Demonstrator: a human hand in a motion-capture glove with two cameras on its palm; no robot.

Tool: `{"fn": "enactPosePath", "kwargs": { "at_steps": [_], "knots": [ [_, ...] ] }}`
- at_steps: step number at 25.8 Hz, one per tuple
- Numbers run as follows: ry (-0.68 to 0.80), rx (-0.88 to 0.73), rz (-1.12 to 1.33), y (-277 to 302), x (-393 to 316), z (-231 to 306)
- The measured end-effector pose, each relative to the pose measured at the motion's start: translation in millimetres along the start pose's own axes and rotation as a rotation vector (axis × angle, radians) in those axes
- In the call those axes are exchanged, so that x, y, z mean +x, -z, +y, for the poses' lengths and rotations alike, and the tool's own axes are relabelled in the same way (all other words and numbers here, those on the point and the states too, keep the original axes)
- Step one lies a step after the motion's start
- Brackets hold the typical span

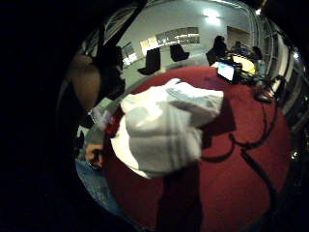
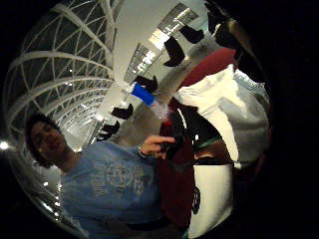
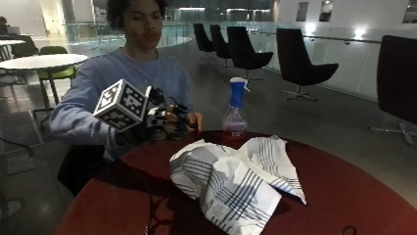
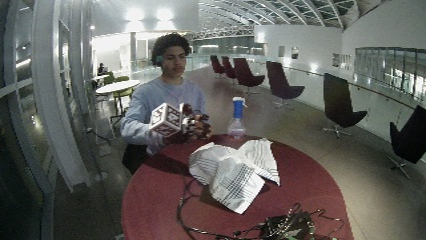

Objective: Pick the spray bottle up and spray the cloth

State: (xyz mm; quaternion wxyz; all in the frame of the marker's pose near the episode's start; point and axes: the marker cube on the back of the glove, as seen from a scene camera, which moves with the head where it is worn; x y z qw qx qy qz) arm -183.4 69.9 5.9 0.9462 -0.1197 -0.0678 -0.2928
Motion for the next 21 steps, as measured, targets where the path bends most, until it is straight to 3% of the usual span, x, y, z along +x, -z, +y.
{"fn": "enactPosePath", "kwargs": {
  "at_steps": [7, 21],
  "knots": [
    [-0.074, -0.044, 0.179, 42.5, 54.2, 43.0],
    [-0.109, -0.102, 0.229, 18.5, 81.5, 75.0]
  ]
}}
